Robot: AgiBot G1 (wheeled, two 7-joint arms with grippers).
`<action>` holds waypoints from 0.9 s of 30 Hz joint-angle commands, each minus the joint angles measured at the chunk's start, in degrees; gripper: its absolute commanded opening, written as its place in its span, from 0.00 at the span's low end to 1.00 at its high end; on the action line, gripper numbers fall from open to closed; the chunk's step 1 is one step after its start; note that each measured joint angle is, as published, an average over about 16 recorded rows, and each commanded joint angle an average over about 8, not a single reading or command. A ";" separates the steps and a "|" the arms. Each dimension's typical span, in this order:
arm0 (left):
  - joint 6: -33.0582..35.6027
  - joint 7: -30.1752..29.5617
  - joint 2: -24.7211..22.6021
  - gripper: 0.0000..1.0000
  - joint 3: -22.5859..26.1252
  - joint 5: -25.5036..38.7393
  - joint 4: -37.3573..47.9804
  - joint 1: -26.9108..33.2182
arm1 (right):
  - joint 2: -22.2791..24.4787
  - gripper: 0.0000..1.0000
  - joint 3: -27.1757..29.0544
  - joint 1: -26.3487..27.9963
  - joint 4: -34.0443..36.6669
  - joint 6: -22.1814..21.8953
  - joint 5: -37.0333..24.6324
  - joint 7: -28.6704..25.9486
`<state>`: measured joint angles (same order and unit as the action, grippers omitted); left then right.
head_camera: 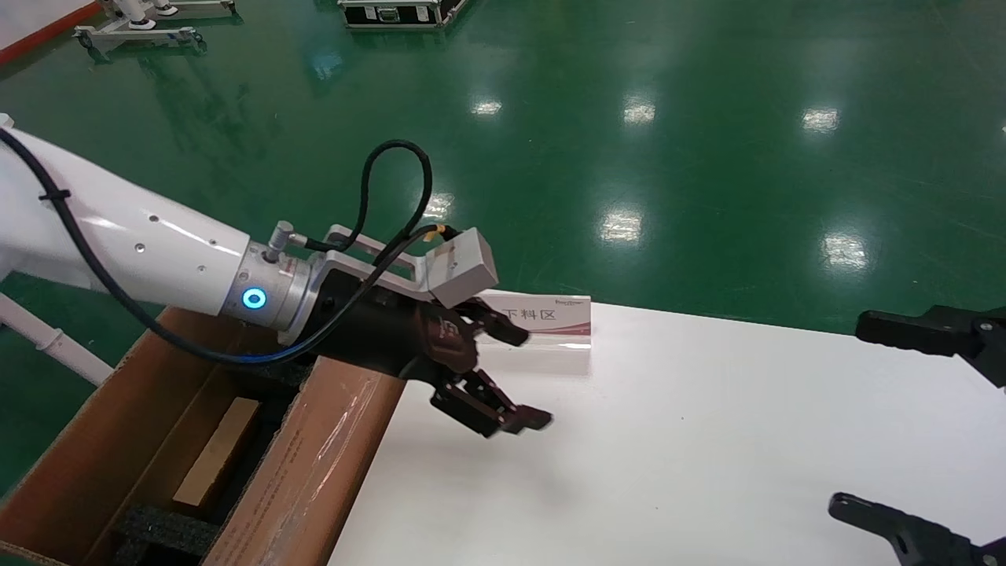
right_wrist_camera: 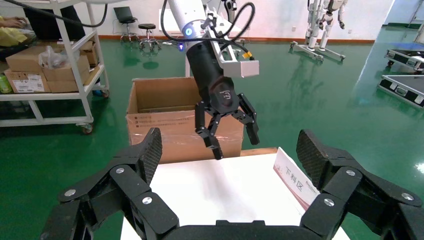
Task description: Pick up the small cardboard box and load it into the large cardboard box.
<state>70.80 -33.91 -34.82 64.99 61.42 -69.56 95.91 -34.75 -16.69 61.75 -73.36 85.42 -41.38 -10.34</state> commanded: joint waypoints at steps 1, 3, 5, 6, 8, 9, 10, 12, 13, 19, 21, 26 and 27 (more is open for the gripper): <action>1.10 1.70 -0.01 1.00 -3.60 -1.44 -0.30 -2.53 | -0.01 1.00 0.03 -0.01 -0.01 0.01 -0.02 -0.02; 2.19 3.41 -0.03 1.00 -7.22 -2.88 -0.59 -5.06 | -0.02 1.00 0.06 -0.02 -0.02 0.02 -0.04 -0.04; 3.27 5.09 -0.04 1.00 -10.76 -4.30 -0.88 -7.55 | -0.04 1.00 0.09 -0.02 -0.03 0.04 -0.06 -0.05; 3.82 5.94 -0.05 1.00 -12.57 -5.02 -1.03 -8.82 | -0.04 1.00 0.10 -0.03 -0.03 0.04 -0.08 -0.06; 4.90 7.62 -0.07 1.00 -16.11 -6.44 -1.32 -11.30 | -0.05 1.00 0.13 -0.04 -0.04 0.05 -0.10 -0.08; 5.45 8.47 -0.07 1.00 -17.92 -7.16 -1.47 -12.57 | -0.06 1.00 0.15 -0.04 -0.05 0.06 -0.11 -0.09; 5.98 9.29 -0.08 1.00 -19.66 -7.85 -1.61 -13.79 | -0.06 1.00 0.16 -0.04 -0.05 0.07 -0.12 -0.10; 7.07 11.00 -0.10 1.00 -23.26 -9.29 -1.91 -16.32 | -0.08 1.00 0.19 -0.05 -0.06 0.08 -0.14 -0.12; 7.60 11.82 -0.10 1.00 -25.00 -9.99 -2.05 -17.54 | -0.08 1.00 0.21 -0.06 -0.07 0.08 -0.15 -0.13; 10.86 16.88 -0.15 1.00 -35.70 -14.26 -2.93 -25.04 | -0.12 1.00 0.30 -0.08 -0.10 0.12 -0.21 -0.18; 11.95 18.59 -0.16 1.00 -39.31 -15.71 -3.22 -27.58 | -0.13 1.00 0.33 -0.09 -0.11 0.13 -0.24 -0.20; 14.23 22.13 -0.19 1.00 -46.78 -18.69 -3.83 -32.82 | -0.16 1.00 0.40 -0.11 -0.13 0.16 -0.29 -0.24; 14.50 22.56 -0.20 1.00 -47.67 -19.05 -3.90 -33.44 | -0.16 1.00 0.42 -0.11 -0.14 0.17 -0.30 -0.25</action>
<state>84.80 -12.18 -35.01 18.91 43.04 -73.32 63.62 -34.92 -16.28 61.63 -73.49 85.59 -41.67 -10.60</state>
